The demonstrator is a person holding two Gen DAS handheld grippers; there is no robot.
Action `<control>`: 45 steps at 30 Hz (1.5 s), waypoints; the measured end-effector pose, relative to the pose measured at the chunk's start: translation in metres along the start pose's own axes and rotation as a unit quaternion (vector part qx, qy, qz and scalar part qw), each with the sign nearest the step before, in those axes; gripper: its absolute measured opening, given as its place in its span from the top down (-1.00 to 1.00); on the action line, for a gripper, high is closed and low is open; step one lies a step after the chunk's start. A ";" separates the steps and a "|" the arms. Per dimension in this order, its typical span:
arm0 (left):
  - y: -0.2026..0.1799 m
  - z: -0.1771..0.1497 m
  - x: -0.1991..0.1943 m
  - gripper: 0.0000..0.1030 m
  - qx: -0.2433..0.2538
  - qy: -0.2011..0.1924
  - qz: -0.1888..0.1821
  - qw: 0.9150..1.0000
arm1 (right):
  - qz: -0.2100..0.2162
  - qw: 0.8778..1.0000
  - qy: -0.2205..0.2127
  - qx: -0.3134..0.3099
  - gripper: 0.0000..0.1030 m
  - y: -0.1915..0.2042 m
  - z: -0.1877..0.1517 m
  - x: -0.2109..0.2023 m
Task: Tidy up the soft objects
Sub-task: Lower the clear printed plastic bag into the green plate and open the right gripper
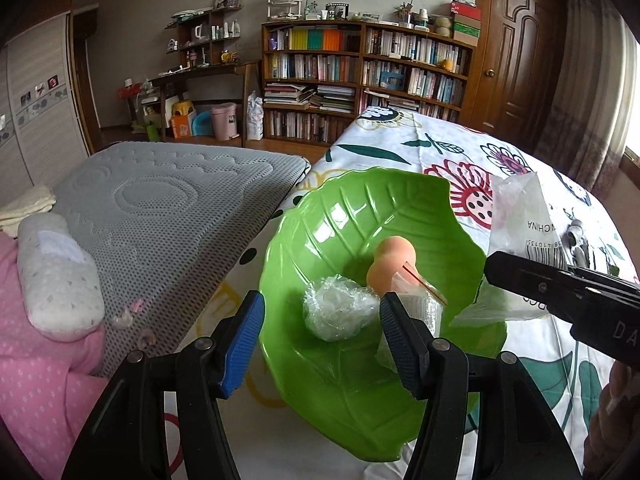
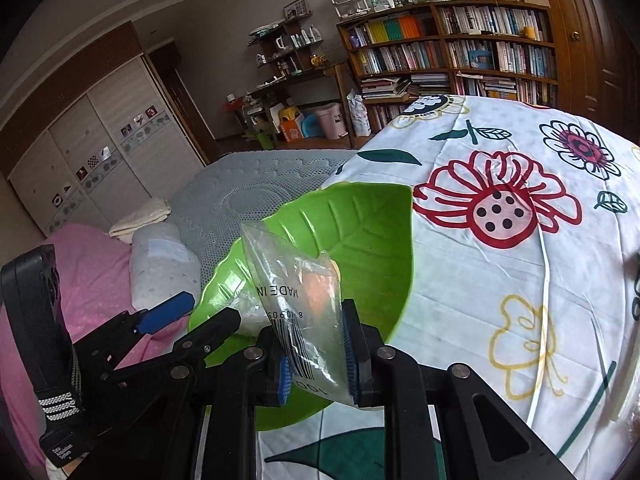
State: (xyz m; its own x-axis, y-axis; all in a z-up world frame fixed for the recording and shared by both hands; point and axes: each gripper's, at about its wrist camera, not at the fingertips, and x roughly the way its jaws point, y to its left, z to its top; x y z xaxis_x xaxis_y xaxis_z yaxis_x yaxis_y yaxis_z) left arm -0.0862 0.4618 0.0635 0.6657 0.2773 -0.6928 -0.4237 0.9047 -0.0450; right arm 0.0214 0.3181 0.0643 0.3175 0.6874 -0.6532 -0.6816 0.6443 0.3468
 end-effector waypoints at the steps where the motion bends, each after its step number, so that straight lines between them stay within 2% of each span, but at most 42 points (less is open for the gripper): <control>1: 0.001 0.000 0.000 -0.19 -0.002 0.000 0.002 1.000 | 0.000 1.000 0.004 -0.006 0.53 0.002 -0.001 0.004; 2: 0.003 0.000 0.001 -0.19 -0.003 0.001 0.004 1.000 | -0.003 1.000 0.008 -0.011 0.49 0.003 -0.001 0.007; 3: 0.003 0.000 0.001 -0.19 -0.005 0.002 0.004 1.000 | -0.007 1.000 0.010 -0.015 0.34 0.002 -0.001 0.009; 4: 0.004 0.000 0.001 -0.19 -0.005 0.003 0.005 1.000 | -0.010 1.000 0.009 -0.016 0.02 0.003 -0.002 0.010; 6: 0.004 0.001 0.002 -0.19 -0.006 0.003 0.007 1.000 | -0.020 1.000 0.000 -0.017 -0.33 0.002 -0.003 0.009; 8: 0.004 0.001 0.002 -0.19 -0.005 0.004 0.008 1.000 | -0.027 0.999 -0.015 -0.017 -0.33 0.002 -0.005 0.004; 12: 0.003 0.001 0.003 -0.19 -0.006 0.004 0.008 1.000 | -0.038 0.999 -0.018 -0.022 -0.33 -0.002 -0.007 0.000; 26: -0.003 0.001 0.000 -0.25 -0.001 0.000 0.006 1.000 | -0.050 0.997 -0.044 0.035 -0.33 -0.028 -0.019 -0.026; 35: -0.008 0.001 -0.003 -0.28 0.001 -0.002 0.002 1.000 | -0.085 0.992 -0.053 0.081 -0.33 -0.050 -0.031 -0.042; 40: -0.009 0.002 -0.005 -0.28 0.002 -0.003 -0.001 1.000 | -0.162 0.983 -0.024 0.078 -0.33 -0.057 -0.035 -0.036; 45: -0.008 0.002 -0.004 -0.28 0.002 -0.003 -0.002 1.000 | -0.160 0.984 0.007 0.075 -0.33 -0.061 -0.040 -0.025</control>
State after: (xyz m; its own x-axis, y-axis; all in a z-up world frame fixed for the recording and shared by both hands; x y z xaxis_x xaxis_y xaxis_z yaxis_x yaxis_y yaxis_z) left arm -0.0843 0.4538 0.0684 0.6708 0.2756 -0.6886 -0.4187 0.9070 -0.0448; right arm 0.0284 0.2482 0.0326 0.4908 0.4376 -0.7534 -0.4426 0.8701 0.2171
